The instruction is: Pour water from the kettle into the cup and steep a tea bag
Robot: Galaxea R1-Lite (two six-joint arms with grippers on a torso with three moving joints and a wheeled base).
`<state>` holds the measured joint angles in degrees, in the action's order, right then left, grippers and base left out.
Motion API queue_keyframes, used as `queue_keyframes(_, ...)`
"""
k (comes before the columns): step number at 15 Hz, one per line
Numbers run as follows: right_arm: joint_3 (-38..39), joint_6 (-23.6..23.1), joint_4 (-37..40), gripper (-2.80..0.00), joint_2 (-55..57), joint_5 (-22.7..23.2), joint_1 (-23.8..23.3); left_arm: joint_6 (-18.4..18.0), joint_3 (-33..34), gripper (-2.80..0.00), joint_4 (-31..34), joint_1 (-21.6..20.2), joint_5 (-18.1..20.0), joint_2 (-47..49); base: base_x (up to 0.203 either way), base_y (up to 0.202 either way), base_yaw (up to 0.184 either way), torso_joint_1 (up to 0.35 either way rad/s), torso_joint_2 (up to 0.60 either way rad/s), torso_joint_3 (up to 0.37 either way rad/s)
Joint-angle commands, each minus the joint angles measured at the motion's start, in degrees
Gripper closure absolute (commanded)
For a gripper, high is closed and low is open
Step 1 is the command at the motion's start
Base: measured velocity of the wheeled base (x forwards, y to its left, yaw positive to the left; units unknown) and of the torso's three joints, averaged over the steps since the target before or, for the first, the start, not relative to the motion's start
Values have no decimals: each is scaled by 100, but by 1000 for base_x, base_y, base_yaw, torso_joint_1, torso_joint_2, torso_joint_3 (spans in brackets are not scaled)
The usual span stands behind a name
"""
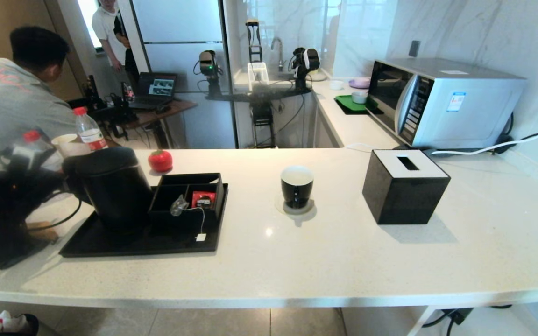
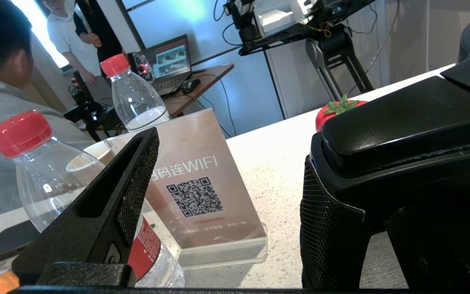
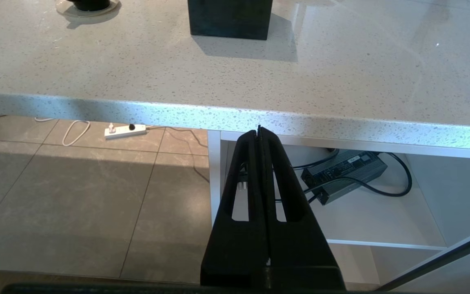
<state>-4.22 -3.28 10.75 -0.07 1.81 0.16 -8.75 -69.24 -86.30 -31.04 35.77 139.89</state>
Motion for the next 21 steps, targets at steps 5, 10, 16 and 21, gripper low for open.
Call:
queue_keyframes(5, 0, -6, 6, 0, 7, 4, 2, -30, -2, -280, -54, 10, 9, 12, 0, 0, 0, 0, 0, 0)
queue_keyframes(10, 0, -6, 6, 0, 7, 4, 2, -24, 7, 0, -63, 10, 9, 12, 0, 0, 0, 0, 0, 0)
queue_keyframes(16, 0, -6, 6, 0, 7, 4, 2, -21, 104, 0, -63, 10, 18, 39, 0, 0, 0, 0, 0, 0)
queue_keyframes(21, 0, -6, 6, 0, 7, 4, 2, -12, 122, 0, -71, 52, 12, 39, 0, 0, 0, 0, 0, 0)
